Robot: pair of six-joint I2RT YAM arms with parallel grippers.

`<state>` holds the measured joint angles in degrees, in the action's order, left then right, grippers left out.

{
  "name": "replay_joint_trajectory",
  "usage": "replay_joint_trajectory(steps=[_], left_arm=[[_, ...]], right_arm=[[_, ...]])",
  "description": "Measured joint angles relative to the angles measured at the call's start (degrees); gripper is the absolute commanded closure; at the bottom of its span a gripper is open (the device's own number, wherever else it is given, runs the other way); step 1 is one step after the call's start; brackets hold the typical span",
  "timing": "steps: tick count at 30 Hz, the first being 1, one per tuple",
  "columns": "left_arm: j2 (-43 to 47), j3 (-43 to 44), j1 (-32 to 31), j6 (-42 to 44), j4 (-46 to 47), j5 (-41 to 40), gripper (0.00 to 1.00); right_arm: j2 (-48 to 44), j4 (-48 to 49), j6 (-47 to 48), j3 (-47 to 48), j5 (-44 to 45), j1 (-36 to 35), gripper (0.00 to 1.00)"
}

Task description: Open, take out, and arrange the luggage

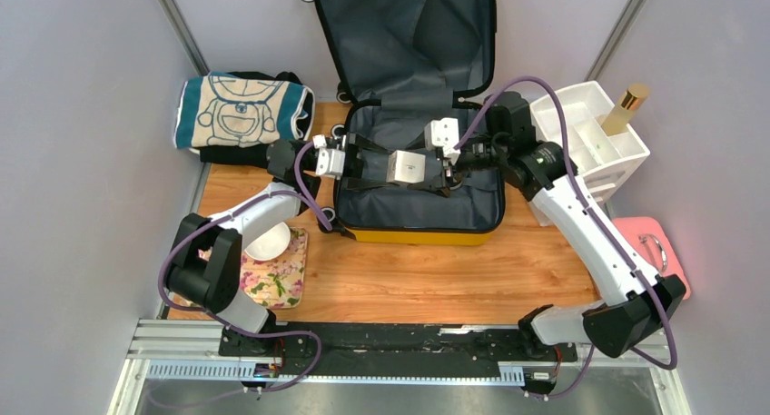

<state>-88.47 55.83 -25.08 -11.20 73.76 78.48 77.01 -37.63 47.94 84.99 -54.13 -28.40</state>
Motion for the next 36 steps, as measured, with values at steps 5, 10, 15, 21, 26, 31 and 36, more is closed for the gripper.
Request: replay_joint_trajectory(steps=[5,10,15,21,26,31,36], left_arm=[[-0.6,0.0,0.0,0.0,0.7,-1.3,1.00],[-1.3,0.0,0.0,0.0,0.9,-1.8,0.30],[-1.3,0.0,1.1,1.6,-2.8,-3.4,0.20],[-1.3,-0.1,5.2,8.3,-18.2,-6.8,0.19],[-1.4,0.8,5.9,16.6,-35.6,-11.4,0.18],[-1.6,3.6,5.6,19.0,-43.6,-14.6,0.18],[-1.7,4.0,5.4,19.0,-46.0,-16.4,0.17]], right_arm=[[-1.4,0.6,-0.7,-0.7,1.0,-0.2,0.52],[-1.8,1.4,-1.9,-1.6,2.4,-0.3,0.96],[-1.8,0.6,-5.2,-0.5,5.6,0.7,1.00],[0.5,-4.6,-11.6,9.2,10.1,11.6,0.99],[7.5,-11.8,-14.5,23.9,16.7,23.6,0.99],[15.6,-20.3,-14.5,33.8,27.8,29.2,0.98],[20.9,-26.8,-14.5,36.5,36.2,32.0,0.97]])
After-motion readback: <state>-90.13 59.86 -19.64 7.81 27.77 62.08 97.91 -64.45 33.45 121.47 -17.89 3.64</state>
